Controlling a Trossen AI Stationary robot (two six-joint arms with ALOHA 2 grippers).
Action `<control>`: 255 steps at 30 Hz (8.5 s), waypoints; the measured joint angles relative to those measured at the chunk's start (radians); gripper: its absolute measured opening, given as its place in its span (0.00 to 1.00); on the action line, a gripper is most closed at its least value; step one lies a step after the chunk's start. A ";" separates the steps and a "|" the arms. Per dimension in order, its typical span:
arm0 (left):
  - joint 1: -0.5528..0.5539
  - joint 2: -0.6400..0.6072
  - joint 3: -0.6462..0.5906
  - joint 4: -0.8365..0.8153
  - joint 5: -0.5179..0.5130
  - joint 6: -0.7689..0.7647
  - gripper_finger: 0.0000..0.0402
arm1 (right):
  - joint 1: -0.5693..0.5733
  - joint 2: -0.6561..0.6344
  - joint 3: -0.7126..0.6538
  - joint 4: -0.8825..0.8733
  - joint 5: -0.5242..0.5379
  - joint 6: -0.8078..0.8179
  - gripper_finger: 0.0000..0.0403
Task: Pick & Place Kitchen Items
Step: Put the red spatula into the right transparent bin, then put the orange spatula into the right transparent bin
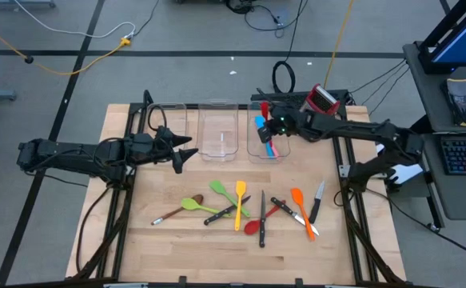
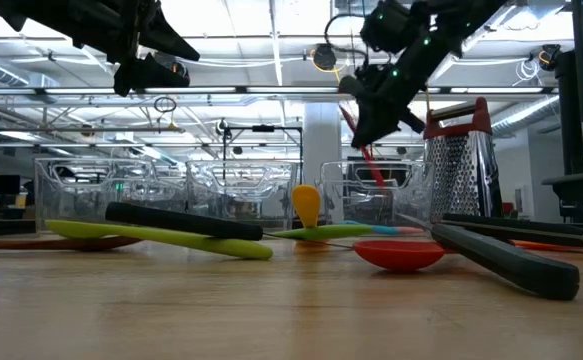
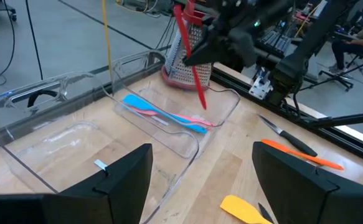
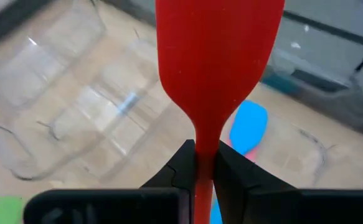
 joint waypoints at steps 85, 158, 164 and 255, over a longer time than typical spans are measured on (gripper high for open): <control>0.001 0.000 0.000 0.000 -0.007 0.003 0.69 | -0.052 0.037 -0.071 0.069 -0.157 0.042 0.13; 0.002 0.000 0.000 0.000 -0.004 -0.034 0.69 | 0.670 -0.327 -0.511 -0.232 -0.493 0.982 0.41; 0.002 0.000 0.000 0.000 -0.010 -0.022 0.69 | 0.670 -0.318 -0.511 -0.232 -0.492 0.980 0.41; 0.001 0.000 0.000 0.000 -0.002 -0.026 0.69 | 0.653 -0.371 -0.512 -0.216 -0.357 0.978 0.00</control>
